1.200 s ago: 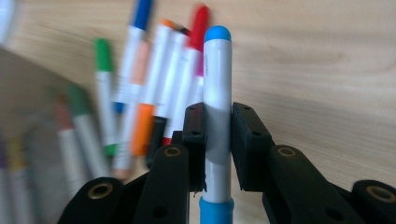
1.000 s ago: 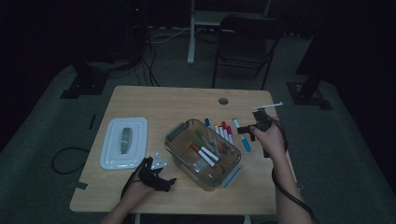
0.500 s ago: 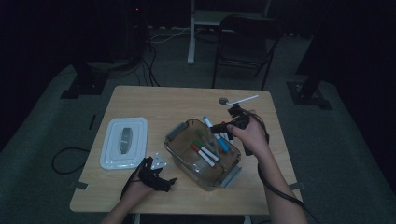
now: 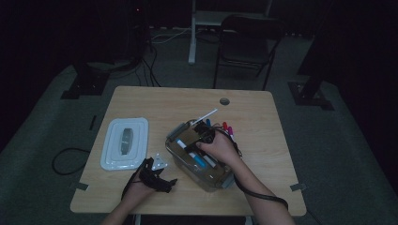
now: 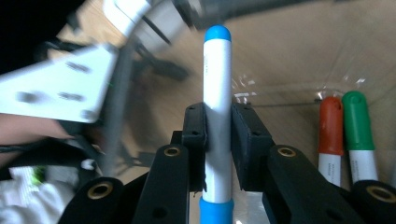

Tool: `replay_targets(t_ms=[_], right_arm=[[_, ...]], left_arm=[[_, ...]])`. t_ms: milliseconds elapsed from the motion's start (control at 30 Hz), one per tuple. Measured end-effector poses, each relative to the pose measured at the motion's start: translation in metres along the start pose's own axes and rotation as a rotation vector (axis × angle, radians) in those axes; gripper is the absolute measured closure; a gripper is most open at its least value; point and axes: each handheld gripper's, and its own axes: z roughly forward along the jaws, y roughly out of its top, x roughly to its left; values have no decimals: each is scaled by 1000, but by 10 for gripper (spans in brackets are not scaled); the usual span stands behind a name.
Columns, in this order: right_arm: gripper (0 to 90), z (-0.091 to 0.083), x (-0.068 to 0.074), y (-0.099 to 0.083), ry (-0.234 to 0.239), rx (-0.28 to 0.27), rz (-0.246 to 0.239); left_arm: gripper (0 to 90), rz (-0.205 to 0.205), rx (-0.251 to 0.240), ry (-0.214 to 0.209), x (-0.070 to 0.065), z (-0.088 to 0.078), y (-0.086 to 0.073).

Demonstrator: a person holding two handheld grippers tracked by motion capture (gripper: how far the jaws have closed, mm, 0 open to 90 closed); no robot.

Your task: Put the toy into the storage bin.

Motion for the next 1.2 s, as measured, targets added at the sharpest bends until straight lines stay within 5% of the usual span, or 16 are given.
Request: replay_targets(t_ms=[333,467,533,700,900,1200], right_arm=[[765,38,-3,-6,-45,151,2],[761,41,-2,-6,-21,171,9],[741,41,-2,-6,-49,166,-24],[680,24,-5,-7,-30,89,-26],[636,-26,-11,-11,-4,-59,-16],[566,-93,-55,-27,-111,-250,55]], left_arm=[[5,0,0,0,0,0,0],[5,0,0,0,0,0,0],[5,0,0,0,0,0,0],[5,0,-1,0,0,0,0],[5,0,-1,1,0,0,0],[5,0,-1,1,0,0,0]])
